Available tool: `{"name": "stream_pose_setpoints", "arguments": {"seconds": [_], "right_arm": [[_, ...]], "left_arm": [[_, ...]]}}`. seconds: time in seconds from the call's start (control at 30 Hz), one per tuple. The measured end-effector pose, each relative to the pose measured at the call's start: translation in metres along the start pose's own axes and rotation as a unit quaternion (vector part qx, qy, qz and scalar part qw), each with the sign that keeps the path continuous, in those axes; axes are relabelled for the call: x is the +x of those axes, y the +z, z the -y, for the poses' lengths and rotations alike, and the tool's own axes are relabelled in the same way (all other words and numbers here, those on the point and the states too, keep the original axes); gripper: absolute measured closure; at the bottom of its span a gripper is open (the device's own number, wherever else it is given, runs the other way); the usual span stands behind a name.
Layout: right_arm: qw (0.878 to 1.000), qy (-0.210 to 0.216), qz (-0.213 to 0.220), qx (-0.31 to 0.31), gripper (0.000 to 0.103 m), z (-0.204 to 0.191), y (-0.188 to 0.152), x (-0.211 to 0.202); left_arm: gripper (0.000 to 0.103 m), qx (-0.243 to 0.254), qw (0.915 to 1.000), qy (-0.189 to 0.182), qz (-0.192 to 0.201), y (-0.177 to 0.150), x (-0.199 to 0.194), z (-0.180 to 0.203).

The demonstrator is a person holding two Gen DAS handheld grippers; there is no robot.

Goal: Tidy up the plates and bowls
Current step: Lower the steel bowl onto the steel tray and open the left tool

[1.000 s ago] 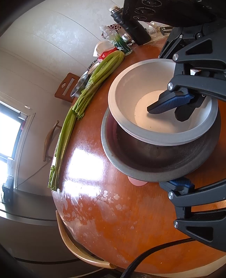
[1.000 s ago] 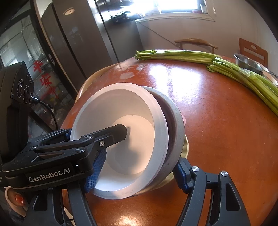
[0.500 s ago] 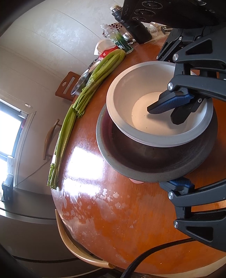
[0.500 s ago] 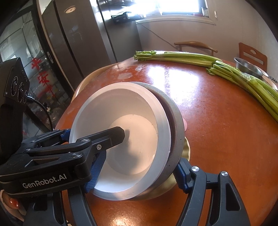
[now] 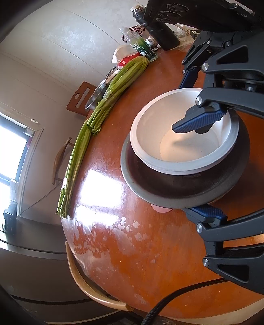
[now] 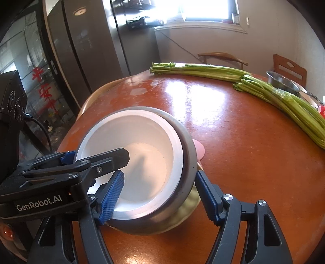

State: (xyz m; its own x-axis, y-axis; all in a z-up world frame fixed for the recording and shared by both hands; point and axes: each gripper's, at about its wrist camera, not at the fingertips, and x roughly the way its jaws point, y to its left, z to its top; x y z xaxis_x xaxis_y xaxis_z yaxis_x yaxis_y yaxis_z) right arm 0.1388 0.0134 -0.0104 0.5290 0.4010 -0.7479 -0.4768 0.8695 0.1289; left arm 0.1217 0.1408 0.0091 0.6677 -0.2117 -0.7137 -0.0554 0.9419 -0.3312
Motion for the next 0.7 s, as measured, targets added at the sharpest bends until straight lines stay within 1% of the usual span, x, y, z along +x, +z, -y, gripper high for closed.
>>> {"name": "stream_pose_setpoints", "arguments": {"seconds": [0.1, 0.2, 0.7], "right_arm": [[1.000, -0.002, 0.004, -0.002, 0.029, 0.000, 0.000, -0.002], [1.000, 0.000, 0.004, 0.000, 0.029, 0.002, -0.001, -0.002], [1.000, 0.000, 0.015, 0.008, 0.029, 0.003, -0.006, -0.013]], "left_arm": [[0.039, 0.001, 1.0000, 0.005, 0.005, 0.001, -0.004, 0.000], [0.038, 0.006, 0.9996, 0.022, 0.014, 0.000, -0.009, 0.001], [0.038, 0.007, 0.9992, 0.034, 0.022, -0.009, -0.021, 0.001]]}}
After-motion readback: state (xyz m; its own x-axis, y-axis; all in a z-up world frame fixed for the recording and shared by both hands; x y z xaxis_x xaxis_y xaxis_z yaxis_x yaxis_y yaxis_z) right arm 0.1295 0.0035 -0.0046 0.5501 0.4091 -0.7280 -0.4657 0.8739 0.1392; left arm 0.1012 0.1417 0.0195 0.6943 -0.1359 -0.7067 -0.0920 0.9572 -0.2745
